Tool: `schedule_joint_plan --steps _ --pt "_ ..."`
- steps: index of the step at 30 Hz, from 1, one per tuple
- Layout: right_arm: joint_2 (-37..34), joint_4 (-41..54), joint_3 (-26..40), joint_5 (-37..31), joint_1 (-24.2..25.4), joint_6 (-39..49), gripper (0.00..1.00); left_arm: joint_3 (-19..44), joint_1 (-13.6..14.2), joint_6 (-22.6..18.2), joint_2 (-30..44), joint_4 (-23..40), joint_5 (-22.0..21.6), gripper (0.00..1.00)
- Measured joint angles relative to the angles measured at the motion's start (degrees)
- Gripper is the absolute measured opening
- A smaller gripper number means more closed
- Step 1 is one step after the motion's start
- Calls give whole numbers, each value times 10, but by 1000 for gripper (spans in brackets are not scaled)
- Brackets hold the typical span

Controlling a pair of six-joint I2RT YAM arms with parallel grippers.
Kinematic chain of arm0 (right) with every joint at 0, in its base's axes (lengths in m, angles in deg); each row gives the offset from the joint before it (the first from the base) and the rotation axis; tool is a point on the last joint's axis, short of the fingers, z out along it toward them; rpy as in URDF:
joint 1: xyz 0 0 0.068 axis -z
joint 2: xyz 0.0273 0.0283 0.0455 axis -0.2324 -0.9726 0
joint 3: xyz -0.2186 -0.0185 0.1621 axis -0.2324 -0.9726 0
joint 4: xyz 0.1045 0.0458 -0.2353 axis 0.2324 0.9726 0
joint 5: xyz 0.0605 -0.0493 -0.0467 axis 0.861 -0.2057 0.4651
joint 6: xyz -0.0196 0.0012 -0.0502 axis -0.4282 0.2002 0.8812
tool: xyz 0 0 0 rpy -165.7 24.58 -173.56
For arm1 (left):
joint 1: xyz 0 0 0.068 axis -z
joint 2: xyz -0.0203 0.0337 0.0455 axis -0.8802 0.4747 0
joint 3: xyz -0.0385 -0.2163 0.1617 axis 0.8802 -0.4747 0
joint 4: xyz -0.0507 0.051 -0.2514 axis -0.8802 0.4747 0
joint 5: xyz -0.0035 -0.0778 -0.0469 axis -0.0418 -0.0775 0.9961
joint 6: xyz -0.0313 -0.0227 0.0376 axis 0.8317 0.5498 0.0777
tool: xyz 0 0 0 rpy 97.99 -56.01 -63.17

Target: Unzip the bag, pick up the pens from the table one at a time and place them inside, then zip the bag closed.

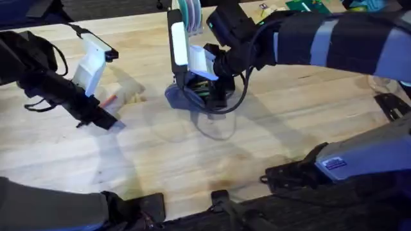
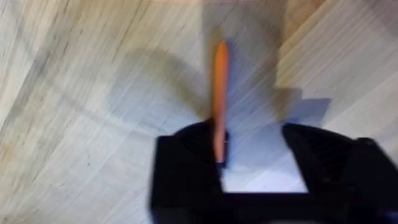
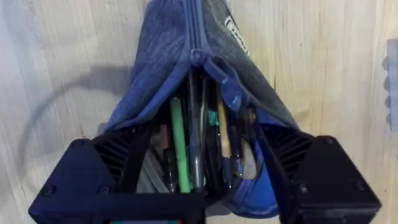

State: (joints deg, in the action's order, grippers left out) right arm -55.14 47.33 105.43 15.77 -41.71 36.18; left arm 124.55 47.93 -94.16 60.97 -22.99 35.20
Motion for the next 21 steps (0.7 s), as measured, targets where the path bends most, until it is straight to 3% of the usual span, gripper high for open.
schedule_joint_plan --steps 4,6,16,21 --pt "0 0 0 0 0 0 998 0 0 -1 3 -7 -8 233" --pt "0 0 0 0 0 0 998 2 -1 -3 4 -11 -10 66" --pt "3 0 0 -1 0 0 998 3 -1 -3 4 -13 -9 42" --pt "45 1 0 -5 0 0 998 5 -1 -3 4 -9 0 41"
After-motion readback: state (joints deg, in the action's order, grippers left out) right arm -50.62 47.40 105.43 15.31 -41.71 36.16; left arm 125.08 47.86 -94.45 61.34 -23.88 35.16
